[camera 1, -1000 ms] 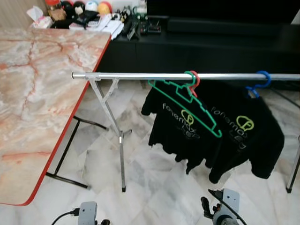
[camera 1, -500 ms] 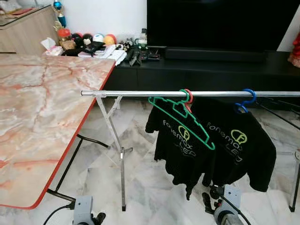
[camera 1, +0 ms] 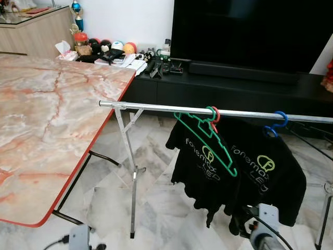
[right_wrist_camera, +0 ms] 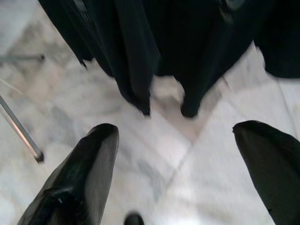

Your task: Hang hanger

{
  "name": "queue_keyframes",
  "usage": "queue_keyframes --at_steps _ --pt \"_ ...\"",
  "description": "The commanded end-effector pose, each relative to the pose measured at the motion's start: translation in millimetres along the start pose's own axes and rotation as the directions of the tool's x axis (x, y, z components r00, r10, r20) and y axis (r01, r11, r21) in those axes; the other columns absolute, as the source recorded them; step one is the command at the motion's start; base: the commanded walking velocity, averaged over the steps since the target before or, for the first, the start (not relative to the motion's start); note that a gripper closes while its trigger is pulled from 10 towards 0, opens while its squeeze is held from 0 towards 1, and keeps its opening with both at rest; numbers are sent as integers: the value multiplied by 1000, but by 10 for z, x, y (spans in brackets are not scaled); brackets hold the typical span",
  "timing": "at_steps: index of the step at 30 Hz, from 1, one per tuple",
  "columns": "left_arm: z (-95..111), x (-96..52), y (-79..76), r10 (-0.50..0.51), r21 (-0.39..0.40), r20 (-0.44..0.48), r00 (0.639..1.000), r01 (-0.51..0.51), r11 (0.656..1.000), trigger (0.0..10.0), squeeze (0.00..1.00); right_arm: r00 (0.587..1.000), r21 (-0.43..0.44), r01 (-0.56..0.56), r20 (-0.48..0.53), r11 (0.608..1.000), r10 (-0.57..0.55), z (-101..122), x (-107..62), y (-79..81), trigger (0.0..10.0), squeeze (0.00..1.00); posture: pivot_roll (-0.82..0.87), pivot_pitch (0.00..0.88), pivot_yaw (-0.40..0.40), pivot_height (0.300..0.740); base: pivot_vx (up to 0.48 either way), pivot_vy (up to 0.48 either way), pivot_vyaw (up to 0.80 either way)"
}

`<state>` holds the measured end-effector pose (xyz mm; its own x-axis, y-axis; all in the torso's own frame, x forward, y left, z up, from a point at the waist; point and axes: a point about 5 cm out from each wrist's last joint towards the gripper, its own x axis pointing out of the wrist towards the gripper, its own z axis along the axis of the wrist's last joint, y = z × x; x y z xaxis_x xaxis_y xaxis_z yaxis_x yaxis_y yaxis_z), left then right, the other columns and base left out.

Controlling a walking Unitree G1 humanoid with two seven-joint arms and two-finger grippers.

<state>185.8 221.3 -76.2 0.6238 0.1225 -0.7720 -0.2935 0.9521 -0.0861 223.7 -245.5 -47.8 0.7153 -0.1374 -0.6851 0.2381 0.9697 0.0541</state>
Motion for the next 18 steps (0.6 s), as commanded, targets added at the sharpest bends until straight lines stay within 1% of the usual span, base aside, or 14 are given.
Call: queue_keyframes --at_steps 1,8,9,12,13,15,16,17,18 --pt "-107 -18 -8 10 -13 -32 999 -10 1000 10000 0 999 17 9 -39 1000 -8 -115 -32 -53 10000 0 55 0 -85 740 0 0 0" --pt "-193 -50 58 15 -14 -43 999 -16 1000 10000 0 999 22 -4 -50 1000 5 -171 -46 -50 10000 0 46 0 -85 740 0 0 0" --pt "-200 -56 76 17 -3 -43 999 -17 1000 10000 0 999 37 6 -52 999 -4 -172 -46 -58 10000 0 41 0 -82 740 0 0 0" --pt "-216 -67 116 28 -7 -43 999 -29 1000 10000 0 998 54 15 -60 998 -12 -201 -55 -72 10000 0 22 0 -61 740 0 0 0" --pt "-208 -68 133 29 5 -44 999 -28 1000 10000 0 998 63 21 -68 998 -16 -227 -65 -92 10000 0 13 0 -48 740 0 0 0" --pt "-206 -68 139 28 14 -45 999 -27 1000 10000 0 997 67 23 -72 998 -18 -242 -71 -100 10000 0 9 0 -42 740 0 0 0" --pt "-183 -60 123 19 24 -42 999 -18 1000 10000 0 996 70 33 -80 997 -27 -263 -81 -127 10000 0 4 0 -34 740 0 0 0" --pt "-137 -43 83 2 42 -32 999 -1 999 10000 0 995 75 51 -92 996 -44 -304 -105 -190 10000 0 3 0 -28 740 0 0 0" --pt "-137 -43 83 2 42 -32 999 -1 999 10000 0 995 75 51 -92 996 -44 -304 -105 -190 10000 0 3 0 -28 740 0 0 0"
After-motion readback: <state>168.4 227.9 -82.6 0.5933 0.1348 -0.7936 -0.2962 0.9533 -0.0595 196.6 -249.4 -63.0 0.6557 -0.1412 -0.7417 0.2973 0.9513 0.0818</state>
